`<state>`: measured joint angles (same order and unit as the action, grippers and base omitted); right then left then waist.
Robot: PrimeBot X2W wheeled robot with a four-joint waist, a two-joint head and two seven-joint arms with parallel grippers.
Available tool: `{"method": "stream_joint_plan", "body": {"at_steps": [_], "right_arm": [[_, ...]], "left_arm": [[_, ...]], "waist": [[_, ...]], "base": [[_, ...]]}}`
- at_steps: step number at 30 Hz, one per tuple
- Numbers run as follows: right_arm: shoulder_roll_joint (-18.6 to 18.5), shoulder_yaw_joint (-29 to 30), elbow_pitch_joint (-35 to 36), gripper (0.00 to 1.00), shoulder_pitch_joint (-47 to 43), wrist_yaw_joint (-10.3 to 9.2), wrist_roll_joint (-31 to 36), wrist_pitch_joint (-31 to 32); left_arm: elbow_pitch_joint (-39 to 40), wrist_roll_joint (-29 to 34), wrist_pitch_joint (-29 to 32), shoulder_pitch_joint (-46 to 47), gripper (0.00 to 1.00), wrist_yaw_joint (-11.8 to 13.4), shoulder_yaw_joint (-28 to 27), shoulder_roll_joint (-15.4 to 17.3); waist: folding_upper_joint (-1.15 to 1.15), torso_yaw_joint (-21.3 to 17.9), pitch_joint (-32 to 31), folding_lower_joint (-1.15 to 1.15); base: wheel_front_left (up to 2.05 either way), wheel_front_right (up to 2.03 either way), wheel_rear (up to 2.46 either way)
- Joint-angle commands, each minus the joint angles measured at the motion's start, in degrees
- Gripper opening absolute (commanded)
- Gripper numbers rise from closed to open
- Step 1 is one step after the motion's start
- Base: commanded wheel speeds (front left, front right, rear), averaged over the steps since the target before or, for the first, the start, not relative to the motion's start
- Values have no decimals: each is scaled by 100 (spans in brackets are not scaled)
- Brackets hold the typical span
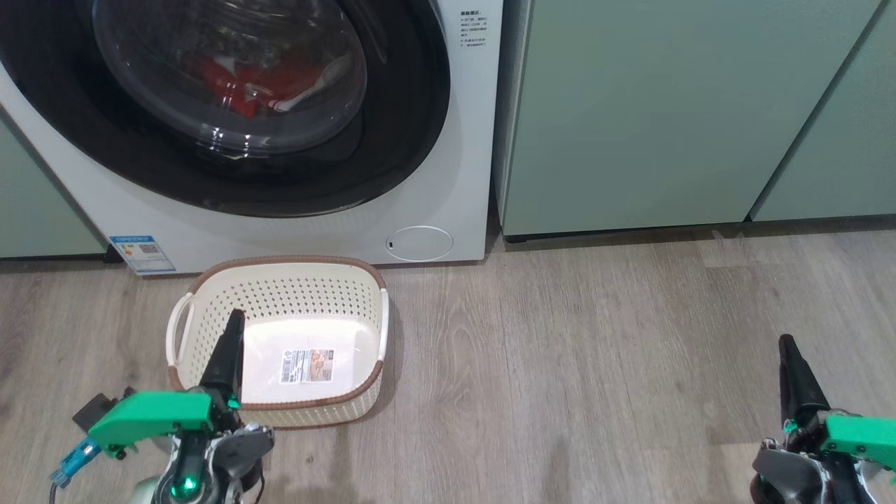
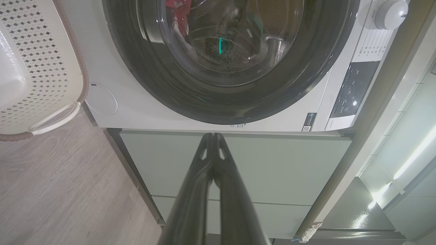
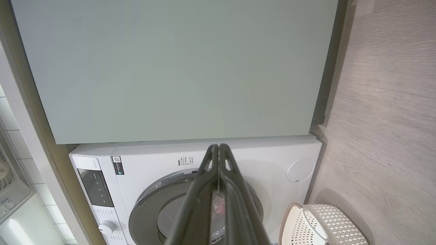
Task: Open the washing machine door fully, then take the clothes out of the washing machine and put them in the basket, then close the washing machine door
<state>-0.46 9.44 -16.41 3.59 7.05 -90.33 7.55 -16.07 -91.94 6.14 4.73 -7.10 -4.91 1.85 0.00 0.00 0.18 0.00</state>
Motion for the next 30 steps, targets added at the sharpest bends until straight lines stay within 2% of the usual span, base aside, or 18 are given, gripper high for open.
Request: {"method": "stream_joint_plan", "body": {"at_steps": [1,30], "right_arm": [[-114,-121,235,0,276,44,-39,29],[-114,-121,235,0,276,44,-39,29]], "left_arm": [[204,-25,33,146,0,-39,-159,103],[204,-25,33,146,0,-39,-159,103]], "waist": [[0,0,0,0],[0,0,0,0]], "base": [[0,0,0],[0,0,0]]}}
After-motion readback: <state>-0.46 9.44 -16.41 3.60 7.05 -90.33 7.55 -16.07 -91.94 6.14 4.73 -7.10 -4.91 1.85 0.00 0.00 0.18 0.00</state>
